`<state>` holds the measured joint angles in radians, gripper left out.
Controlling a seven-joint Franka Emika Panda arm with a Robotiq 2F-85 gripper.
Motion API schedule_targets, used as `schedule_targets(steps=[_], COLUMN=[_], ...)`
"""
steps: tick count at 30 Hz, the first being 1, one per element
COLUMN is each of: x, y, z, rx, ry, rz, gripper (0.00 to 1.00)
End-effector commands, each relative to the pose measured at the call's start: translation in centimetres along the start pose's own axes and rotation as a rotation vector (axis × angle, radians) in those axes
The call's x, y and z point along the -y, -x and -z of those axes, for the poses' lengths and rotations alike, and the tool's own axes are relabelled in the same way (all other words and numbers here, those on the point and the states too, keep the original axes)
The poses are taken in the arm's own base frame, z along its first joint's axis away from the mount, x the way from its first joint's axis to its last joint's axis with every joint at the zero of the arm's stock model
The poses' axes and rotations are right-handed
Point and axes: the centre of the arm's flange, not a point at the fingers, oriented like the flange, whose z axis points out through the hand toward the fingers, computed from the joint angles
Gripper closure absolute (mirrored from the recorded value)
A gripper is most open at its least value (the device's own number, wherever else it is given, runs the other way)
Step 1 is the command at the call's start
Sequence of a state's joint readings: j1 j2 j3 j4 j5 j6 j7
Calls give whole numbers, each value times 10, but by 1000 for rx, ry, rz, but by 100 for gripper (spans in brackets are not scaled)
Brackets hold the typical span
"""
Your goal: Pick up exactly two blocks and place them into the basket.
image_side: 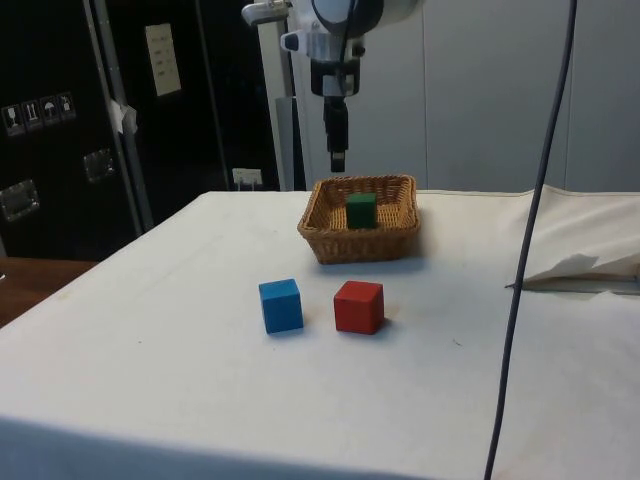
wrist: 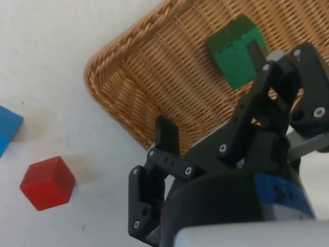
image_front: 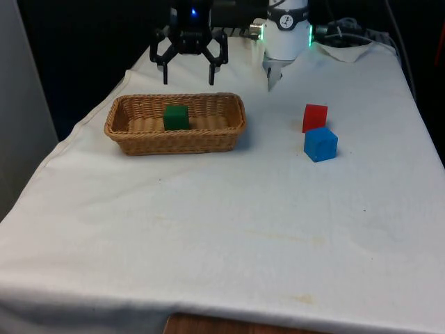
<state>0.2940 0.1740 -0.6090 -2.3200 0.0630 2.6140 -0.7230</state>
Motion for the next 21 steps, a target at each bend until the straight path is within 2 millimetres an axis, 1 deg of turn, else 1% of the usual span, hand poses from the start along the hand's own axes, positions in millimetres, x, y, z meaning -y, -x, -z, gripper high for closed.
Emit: schedule_targets(steps=[1,4,5,10,12,13,14,19,21], x=[-1,3,2,6,10,9,10,24,32], y=[-3,-3,-7,-13,-18,-13,-19,-32,-39], z=[-2,0,-1,-1,1,1,2,15,22], rx=[9,9,18,30,37,28,36,30,26], ry=[23,14,40,61,76,51,81,80,77], rz=[1,5,8,14,20,17,20,23,26], gripper=[0,0,0,0,0,0,0,0,0])
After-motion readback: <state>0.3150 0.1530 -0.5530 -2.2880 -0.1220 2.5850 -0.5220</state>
